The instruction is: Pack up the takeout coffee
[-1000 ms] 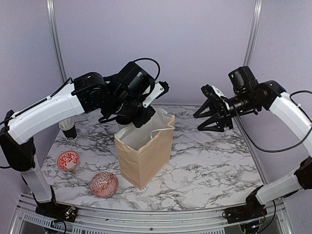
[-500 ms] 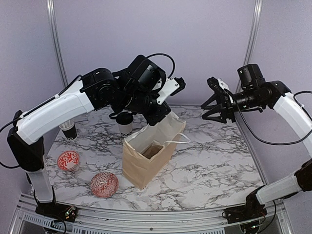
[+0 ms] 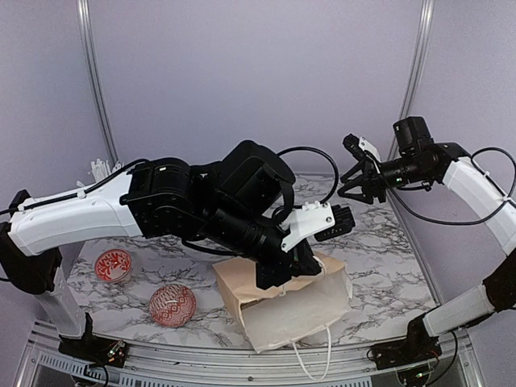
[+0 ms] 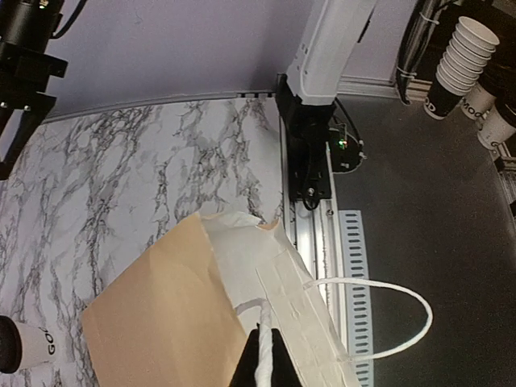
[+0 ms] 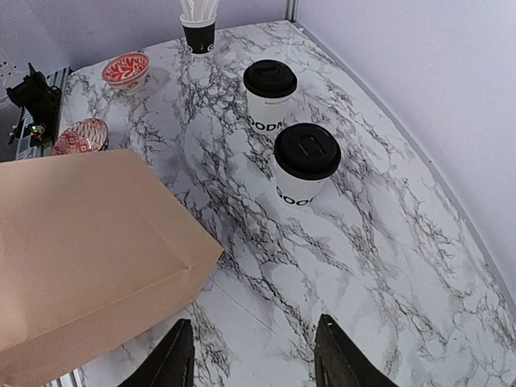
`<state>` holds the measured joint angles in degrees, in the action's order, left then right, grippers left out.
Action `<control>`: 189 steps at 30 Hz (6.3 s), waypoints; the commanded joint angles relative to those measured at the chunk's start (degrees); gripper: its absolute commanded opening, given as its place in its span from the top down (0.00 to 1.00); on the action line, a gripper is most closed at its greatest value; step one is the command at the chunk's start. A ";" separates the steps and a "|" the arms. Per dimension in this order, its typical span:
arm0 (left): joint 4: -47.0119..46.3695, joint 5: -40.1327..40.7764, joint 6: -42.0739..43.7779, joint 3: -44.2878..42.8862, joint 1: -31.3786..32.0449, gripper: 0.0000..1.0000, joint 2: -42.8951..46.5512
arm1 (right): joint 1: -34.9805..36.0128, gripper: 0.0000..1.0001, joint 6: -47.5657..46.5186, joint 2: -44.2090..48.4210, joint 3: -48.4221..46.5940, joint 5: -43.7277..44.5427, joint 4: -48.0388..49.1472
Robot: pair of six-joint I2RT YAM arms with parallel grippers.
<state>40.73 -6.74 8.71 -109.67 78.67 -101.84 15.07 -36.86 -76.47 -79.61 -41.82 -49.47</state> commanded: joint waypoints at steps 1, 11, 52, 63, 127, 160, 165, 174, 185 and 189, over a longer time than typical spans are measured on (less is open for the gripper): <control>-1.74 -7.51 -1.87 4.26 0.91 1.00 3.97 | -0.35 0.51 1.24 -0.13 0.10 -0.79 2.60; -1.01 0.55 1.88 2.44 0.94 1.00 5.34 | -0.39 0.51 0.96 0.11 0.51 -2.73 2.74; -0.72 2.14 0.12 -8.28 -24.56 1.00 -3.65 | 36.13 0.85 -5.22 -9.69 -18.28 7.12 -3.02; 0.14 4.25 -2.20 -23.07 -24.53 1.00 -4.09 | 35.05 1.00 -5.14 -10.46 -33.11 13.33 -4.85; 9.70 19.62 -16.32 -11.48 -46.68 0.12 -22.65 | 1.85 0.26 3.23 5.29 1.37 3.06 6.14; 10.13 15.83 -18.13 -12.23 -48.26 0.24 -27.29 | 1.89 0.27 2.52 6.23 3.48 2.34 6.49; 11.06 15.55 -18.29 -11.86 -48.26 0.31 -26.35 | 1.89 0.27 2.53 6.33 3.76 2.36 6.70; 12.07 15.41 -17.85 -7.38 -48.10 0.34 -17.75 | 1.91 0.27 2.47 6.24 3.71 1.87 6.75; 12.33 11.23 -16.14 6.70 -44.93 0.34 -1.80 | 3.57 0.27 -4.29 5.75 0.82 -4.33 3.99; 12.51 9.84 -16.71 10.38 -42.32 0.34 2.23 | 5.75 0.31 -1.50 -0.82 -8.09 -1.55 3.74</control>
<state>51.51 5.74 -8.34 -102.50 34.00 -102.45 18.87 -39.31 -72.69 -78.89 -43.83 -45.58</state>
